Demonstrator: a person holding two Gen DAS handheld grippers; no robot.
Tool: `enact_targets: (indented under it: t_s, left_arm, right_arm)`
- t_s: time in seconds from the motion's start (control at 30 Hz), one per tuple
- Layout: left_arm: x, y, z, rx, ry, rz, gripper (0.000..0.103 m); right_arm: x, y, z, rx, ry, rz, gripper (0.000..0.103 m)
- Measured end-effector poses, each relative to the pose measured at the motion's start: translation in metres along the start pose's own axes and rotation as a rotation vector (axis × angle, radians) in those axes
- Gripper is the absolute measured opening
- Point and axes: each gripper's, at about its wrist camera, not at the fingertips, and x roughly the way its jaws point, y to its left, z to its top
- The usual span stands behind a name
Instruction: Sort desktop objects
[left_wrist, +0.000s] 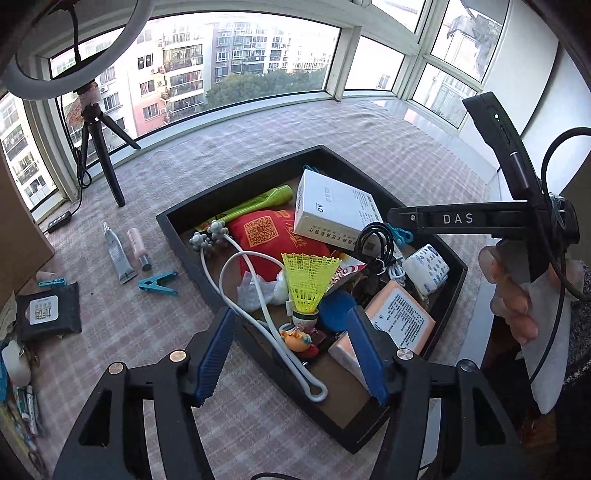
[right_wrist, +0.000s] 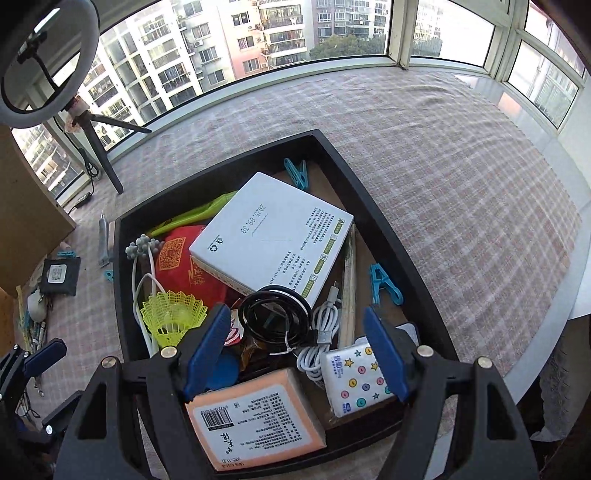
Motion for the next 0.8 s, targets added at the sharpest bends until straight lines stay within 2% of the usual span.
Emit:
enact_targets:
  t_s: [0.2, 0.5, 0.6, 0.67, 0.8]
  left_arm:
    - [-0.017, 0.027, -0.009, -0.068, -0.018, 0.059, 0.060]
    - [-0.053, 0.075, -0.031, -0.155, -0.065, 0.164, 0.061]
    - [-0.062, 0.096, -0.043, -0.196, -0.068, 0.214, 0.064]
    - [-0.067, 0.111, -0.054, -0.228, -0.063, 0.252, 0.070]
    - [-0.076, 0.139, -0.079, -0.287, -0.045, 0.343, 0.071]
  right_arm:
    - [-0.005, 0.029, -0.004, -0.046, -0.014, 0.025, 0.073]
    - [-0.014, 0.095, -0.016, -0.158, -0.031, 0.078, 0.073]
    - [-0.017, 0.120, -0.023, -0.202, -0.041, 0.087, 0.073]
    - [-0.017, 0.135, -0.028, -0.222, -0.039, 0.106, 0.073]
    - [-0.010, 0.161, -0.043, -0.246, -0.010, 0.149, 0.073]
